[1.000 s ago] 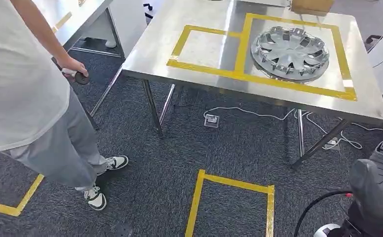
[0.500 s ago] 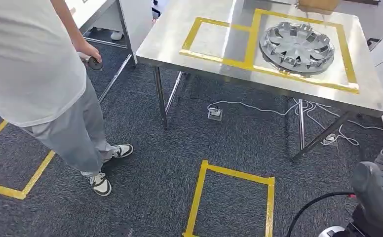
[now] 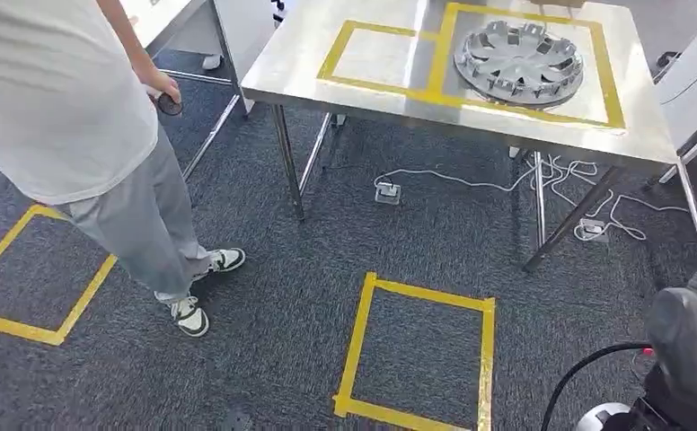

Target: Take the parts from the cabinet and place them on the table.

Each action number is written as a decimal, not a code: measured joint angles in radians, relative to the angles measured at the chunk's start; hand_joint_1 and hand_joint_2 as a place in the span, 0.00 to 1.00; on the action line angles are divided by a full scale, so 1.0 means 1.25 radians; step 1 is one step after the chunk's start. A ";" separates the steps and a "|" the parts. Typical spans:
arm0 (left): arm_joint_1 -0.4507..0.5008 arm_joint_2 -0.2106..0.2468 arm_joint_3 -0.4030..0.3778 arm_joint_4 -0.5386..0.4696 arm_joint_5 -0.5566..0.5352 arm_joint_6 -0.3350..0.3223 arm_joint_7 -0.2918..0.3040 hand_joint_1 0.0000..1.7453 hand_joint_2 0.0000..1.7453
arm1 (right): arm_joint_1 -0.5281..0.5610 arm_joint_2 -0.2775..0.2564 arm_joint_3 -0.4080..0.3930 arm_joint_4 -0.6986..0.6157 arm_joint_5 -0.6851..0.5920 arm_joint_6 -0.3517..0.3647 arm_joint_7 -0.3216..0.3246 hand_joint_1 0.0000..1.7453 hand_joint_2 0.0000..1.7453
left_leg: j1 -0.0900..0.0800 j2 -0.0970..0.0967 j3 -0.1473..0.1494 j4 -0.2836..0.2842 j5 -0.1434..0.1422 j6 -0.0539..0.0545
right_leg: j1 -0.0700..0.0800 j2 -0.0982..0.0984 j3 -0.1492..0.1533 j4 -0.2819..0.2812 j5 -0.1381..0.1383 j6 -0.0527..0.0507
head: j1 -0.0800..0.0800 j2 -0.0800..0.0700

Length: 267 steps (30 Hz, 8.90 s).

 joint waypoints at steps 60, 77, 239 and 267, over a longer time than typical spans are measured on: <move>0.002 0.005 -0.032 -0.001 0.008 0.001 -0.010 0.00 0.00 | 0.028 -0.011 -0.025 -0.025 0.135 -0.001 0.059 0.00 0.00 | 0.002 -0.003 -0.020 0.009 -0.062 0.009 | 0.003 0.042 0.040 -0.004 -0.024 -0.007 | 0.001 0.000; 0.003 0.013 -0.033 0.001 0.017 0.000 -0.020 0.00 0.00 | 0.014 -0.012 -0.020 -0.051 0.218 -0.001 0.072 0.00 0.00 | 0.006 0.069 0.092 -0.189 0.000 0.033 | -0.011 0.002 -0.044 0.131 -0.041 0.043 | 0.013 0.000; -0.056 0.046 -0.160 -0.036 -0.304 -0.027 0.051 0.00 0.00 | -0.109 0.056 0.036 0.047 0.059 0.000 -0.043 0.00 0.00 | 0.005 -0.014 0.081 -0.117 -0.089 0.002 | -0.004 -0.004 0.004 0.006 -0.021 -0.006 | -0.003 0.000; -0.044 0.037 -0.160 -0.036 -0.306 -0.019 0.052 0.00 0.00 | -0.102 0.051 0.040 0.053 0.049 -0.001 -0.041 0.00 0.00 | -0.002 0.107 0.120 -0.207 -0.035 0.007 | -0.002 -0.022 -0.002 0.010 -0.022 0.005 | 0.013 0.000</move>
